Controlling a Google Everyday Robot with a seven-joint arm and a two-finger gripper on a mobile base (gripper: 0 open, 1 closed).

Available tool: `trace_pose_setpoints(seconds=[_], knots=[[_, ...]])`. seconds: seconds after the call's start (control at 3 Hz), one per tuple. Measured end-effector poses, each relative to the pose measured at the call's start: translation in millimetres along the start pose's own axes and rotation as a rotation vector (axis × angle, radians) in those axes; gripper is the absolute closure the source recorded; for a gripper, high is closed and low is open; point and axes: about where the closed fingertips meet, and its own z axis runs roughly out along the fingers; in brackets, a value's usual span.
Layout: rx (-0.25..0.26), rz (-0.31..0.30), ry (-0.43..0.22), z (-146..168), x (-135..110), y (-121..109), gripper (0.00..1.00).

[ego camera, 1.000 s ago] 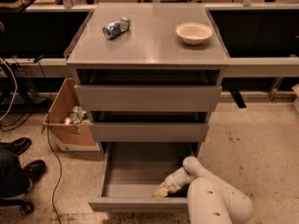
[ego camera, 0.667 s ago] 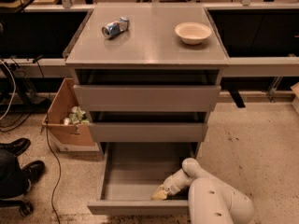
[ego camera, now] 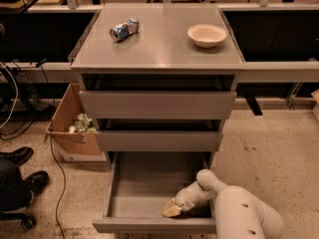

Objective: Open bottom drawer

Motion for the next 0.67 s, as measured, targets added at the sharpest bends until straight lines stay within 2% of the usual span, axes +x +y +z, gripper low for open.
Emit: trace_pose_setpoints(seconds=[0.33,0.67], knots=[[-0.028,-0.011,0.006,8.3,3.3,14.4,1.0],[-0.024,-0.063,0.012,4.7,-1.5,24.1,1.0]])
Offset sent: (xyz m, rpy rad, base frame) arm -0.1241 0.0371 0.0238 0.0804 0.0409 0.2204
